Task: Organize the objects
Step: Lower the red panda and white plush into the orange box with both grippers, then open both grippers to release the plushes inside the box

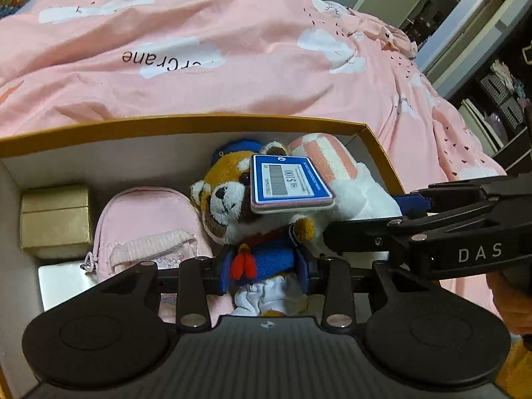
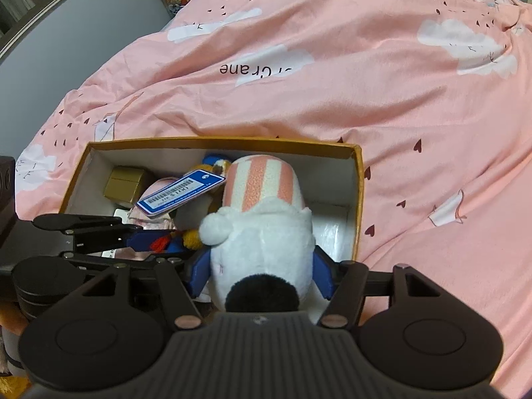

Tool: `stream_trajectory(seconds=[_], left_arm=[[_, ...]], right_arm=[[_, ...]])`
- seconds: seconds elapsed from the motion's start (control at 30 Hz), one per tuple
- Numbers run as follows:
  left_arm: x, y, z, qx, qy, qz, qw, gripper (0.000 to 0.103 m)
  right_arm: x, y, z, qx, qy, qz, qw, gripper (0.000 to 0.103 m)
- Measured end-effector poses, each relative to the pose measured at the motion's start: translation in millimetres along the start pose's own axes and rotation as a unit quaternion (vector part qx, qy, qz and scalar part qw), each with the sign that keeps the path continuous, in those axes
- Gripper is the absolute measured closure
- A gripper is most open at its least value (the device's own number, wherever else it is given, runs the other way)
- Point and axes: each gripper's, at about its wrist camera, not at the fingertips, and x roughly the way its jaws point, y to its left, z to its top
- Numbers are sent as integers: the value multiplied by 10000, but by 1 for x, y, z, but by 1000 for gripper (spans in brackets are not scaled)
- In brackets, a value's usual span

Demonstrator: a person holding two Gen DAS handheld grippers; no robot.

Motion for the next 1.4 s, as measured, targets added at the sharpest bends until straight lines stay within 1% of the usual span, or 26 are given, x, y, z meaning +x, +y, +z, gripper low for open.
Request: stream_trajectory(seconds=[0.13, 0.23, 0.37, 0.4, 0.53, 0.63, 0.73, 0.83, 0.9, 0.93, 0.97, 1.03, 1.1, 1.13, 1.2, 1.23, 1.3, 1.33, 1.37, 1.4], left_arm=[[-1, -1, -2, 95, -74, 4, 9999, 58], [-1, -2, -4, 265, -151, 23, 9995, 54], [0, -4, -6, 470, -149, 3, 9988, 46], [0, -5, -7, 517, -167, 43, 9985, 40], [-2, -9, -8, 667, -216, 132, 9975, 40], [-10, -15, -10, 857, -256, 234, 9957, 35], [-20, -24, -17, 1189, -219, 260, 9923, 35], [-24, -36, -28, 1577, -180, 337, 9867, 36], [-21, -44, -35, 1788, -152, 503, 9825, 37], [-19, -47, -37, 1910, -142, 591, 9797, 40], [-16, -51, -39, 2008, -132, 666, 9773, 46], [-9, -53, -40, 2076, -60, 796, 9749, 52], [-4, -54, -39, 2091, -84, 879, 9739, 58], [-2, -53, -38, 2072, -88, 893, 9742, 59], [1, -50, -36, 1935, -66, 829, 9776, 63], [2, -49, -35, 1903, -68, 810, 9784, 64], [3, -49, -36, 1914, -110, 843, 9778, 67], [4, -50, -36, 1951, -124, 870, 9768, 68], [5, -50, -37, 1981, -127, 888, 9761, 69], [5, -50, -37, 1996, -130, 883, 9758, 69]], right_arm=[[0, 2, 0, -125, 5, -26, 9999, 38], [1, 2, 0, -345, 39, 16, 9994, 37], [0, 5, -2, -832, -14, 140, 9964, 34], [0, 5, -3, -949, -28, 166, 9953, 33], [-2, 8, -4, -1139, -25, 144, 9934, 32], [-9, 14, -8, -1536, -65, -47, 9881, 32], [-17, 22, -15, -2070, -31, -110, 9783, 32], [-18, 31, -29, -2724, 134, -226, 9618, 32], [-14, 36, -36, -3148, 260, -362, 9481, 33], [-10, 38, -41, -3355, 335, -439, 9404, 34], [-6, 41, -45, -3542, 409, -501, 9329, 37], [2, 46, -53, -3984, 513, -601, 9138, 38], [11, 50, -60, -4389, 546, -770, 8936, 38], [15, 52, -62, -4542, 558, -889, 8847, 37], [24, 55, -67, -4840, 507, -1099, 8666, 34], [27, 55, -68, -4941, 494, -1125, 8607, 34], [33, 55, -68, -5035, 531, -1144, 8548, 36], [37, 54, -68, -5071, 540, -1192, 8519, 42], [39, 54, -68, -5134, 505, -1291, 8469, 51], [40, 53, -68, -5210, 486, -1362, 8412, 55]])
